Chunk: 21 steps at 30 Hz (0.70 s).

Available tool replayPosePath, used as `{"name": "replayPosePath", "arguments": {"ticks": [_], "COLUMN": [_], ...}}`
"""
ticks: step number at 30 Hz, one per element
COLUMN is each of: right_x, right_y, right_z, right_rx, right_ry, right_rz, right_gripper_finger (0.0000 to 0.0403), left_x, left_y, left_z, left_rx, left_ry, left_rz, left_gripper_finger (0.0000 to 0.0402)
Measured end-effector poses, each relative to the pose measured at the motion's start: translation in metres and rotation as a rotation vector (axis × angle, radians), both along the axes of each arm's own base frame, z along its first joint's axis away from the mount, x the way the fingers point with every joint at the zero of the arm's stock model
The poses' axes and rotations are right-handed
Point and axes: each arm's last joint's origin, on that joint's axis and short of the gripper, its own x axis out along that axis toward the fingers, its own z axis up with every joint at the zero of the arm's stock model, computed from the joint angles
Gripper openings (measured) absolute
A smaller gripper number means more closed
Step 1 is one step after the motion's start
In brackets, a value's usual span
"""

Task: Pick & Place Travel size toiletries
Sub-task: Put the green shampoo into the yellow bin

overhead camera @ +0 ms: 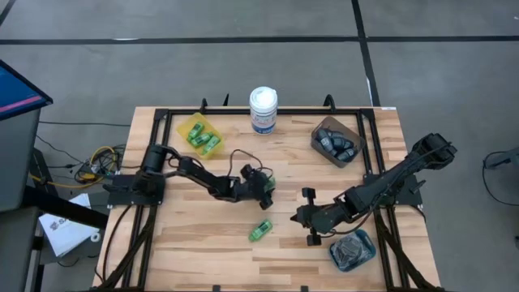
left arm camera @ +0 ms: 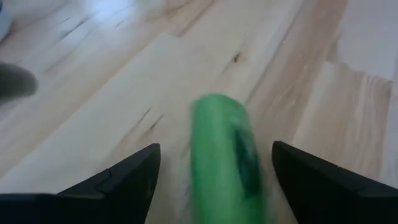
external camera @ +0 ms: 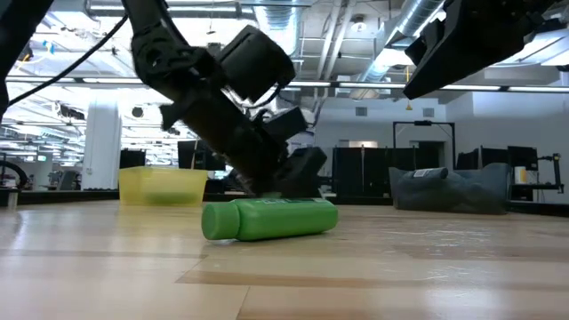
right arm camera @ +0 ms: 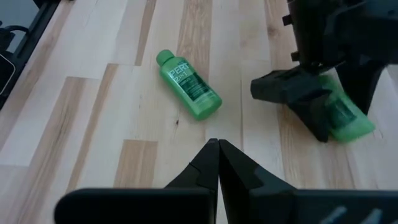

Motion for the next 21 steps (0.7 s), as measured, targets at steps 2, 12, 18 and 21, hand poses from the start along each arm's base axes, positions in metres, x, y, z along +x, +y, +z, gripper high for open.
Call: {"name": "replayPosePath", "arguments": {"ticks": [2,12,18,21], "right_x": [-0.0001,-0.0004,-0.0003,-0.0003], "right_y": [-0.0001,0.0,-0.0002,-0.0002], "right_z": [-0.0001,-0.0003,-0.0003,-0.0004], "right_rx": [-0.003,-0.007,-0.009,-0.009], "right_ry": [0.001,0.003,0.003,0.003], "right_rz": [0.002,0.002,0.003,0.003], "right_gripper_finger": [0.0001,0.0001,0.0001,0.0001], "left_x": [-0.001,-0.0054,-0.0065,-0.0067], "left_y": [0.0004,-0.0016,-0.0005,-0.0006], "left_z": [0.0018,0.0011,0.0001,-0.0001], "left_rx": [-0.002,0.01,0.006,0.006], "left_ry": [0.018,0.07,0.091,0.092], "left_rz": [0.007,0.008,0.005,0.003], "left_gripper_finger": [0.0301,0.0297,0.0245,0.0208]}}
